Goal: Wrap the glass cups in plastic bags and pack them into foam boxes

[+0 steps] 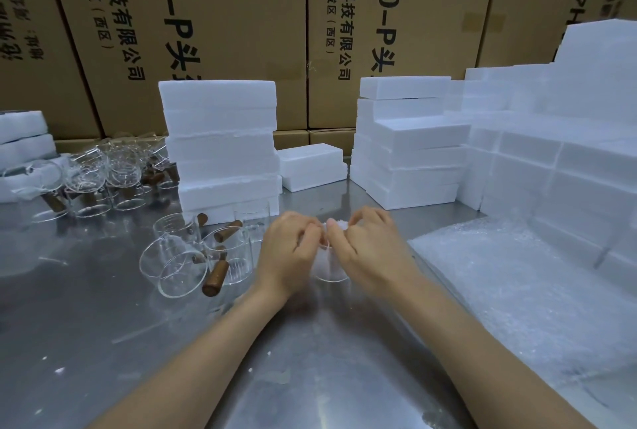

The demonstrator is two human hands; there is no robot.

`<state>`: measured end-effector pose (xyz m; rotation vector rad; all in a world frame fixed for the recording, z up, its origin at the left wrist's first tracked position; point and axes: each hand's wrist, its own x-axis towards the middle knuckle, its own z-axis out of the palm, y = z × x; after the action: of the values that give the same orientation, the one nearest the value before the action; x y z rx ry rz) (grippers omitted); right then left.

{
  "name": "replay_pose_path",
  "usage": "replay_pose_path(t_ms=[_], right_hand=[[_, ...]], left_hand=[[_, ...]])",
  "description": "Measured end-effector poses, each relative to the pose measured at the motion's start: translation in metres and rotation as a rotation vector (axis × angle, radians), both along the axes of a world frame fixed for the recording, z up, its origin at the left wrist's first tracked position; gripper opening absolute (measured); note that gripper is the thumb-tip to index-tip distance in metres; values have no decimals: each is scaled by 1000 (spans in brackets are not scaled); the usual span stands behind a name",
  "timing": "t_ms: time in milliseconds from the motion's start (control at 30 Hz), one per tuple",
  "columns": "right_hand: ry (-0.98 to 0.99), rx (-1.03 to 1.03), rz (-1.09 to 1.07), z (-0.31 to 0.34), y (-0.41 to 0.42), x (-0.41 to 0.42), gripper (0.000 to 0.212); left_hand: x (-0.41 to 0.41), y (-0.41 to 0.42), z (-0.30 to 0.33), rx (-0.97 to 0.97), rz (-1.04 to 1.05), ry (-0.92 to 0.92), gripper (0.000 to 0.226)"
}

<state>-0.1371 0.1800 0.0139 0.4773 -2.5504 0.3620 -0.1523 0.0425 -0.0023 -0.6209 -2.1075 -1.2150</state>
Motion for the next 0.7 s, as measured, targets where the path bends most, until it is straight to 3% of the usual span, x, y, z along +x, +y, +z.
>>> replay_pose_path(t_ms=[100, 267, 367, 433, 600, 700], right_hand=[[20, -63, -15, -1, -1, 0, 69], [13, -687, -76, 15, 16, -5, 52], [-206, -1081, -88, 28, 36, -33, 41], [-400, -1220, -76, 32, 45, -54, 40], [-617, -1329, -97, 27, 41, -115, 41], [-647, -1390, -147, 21, 30, -151, 45]], left_hand=[[-5, 4, 1, 288, -30, -163, 29], [-30, 7, -3, 669, -63, -562, 23], [-55, 10, -2, 665, -36, -634, 28], [-74, 16, 1, 676, -23, -666, 27], [-124, 27, 7, 742, -3, -711, 18], [-151, 27, 10, 654, 159, -698, 27]])
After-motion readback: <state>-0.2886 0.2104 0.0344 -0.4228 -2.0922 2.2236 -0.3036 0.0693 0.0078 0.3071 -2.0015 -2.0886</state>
